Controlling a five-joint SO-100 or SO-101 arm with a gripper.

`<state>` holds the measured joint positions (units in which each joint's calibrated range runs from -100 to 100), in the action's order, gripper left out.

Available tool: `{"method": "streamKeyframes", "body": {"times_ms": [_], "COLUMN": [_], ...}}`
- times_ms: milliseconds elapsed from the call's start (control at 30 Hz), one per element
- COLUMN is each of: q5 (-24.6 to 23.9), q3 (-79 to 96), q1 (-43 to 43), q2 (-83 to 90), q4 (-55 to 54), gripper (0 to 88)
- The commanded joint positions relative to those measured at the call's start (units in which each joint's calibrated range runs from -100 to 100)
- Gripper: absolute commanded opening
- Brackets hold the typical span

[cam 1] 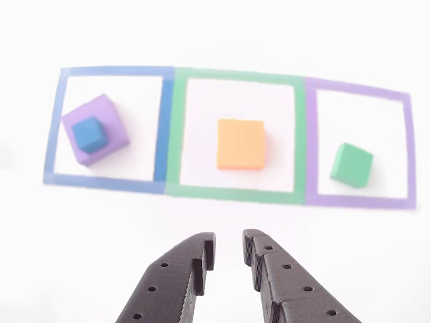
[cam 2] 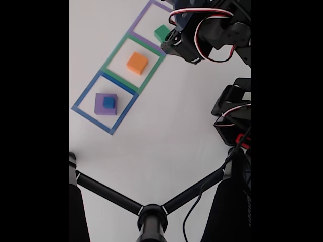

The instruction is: Tower of hanoi

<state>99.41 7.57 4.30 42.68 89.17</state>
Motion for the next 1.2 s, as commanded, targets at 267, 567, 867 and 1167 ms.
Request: {"method": "streamKeyframes", "body": {"times_ms": [267, 567, 867, 1167], "q5": [0.59, 0.59, 0.59, 0.59], "q3": [-2.57, 3.97, 34.97, 53.52], "q1": [11.14, 15.55, 13.25, 14.30], "q2": [-1.62, -1.70, 6.29, 10.33], "q4": [-1.96, -8.68, -38.32, -57.34], "gripper": [0.1, 4.0, 21.6, 33.2]}}
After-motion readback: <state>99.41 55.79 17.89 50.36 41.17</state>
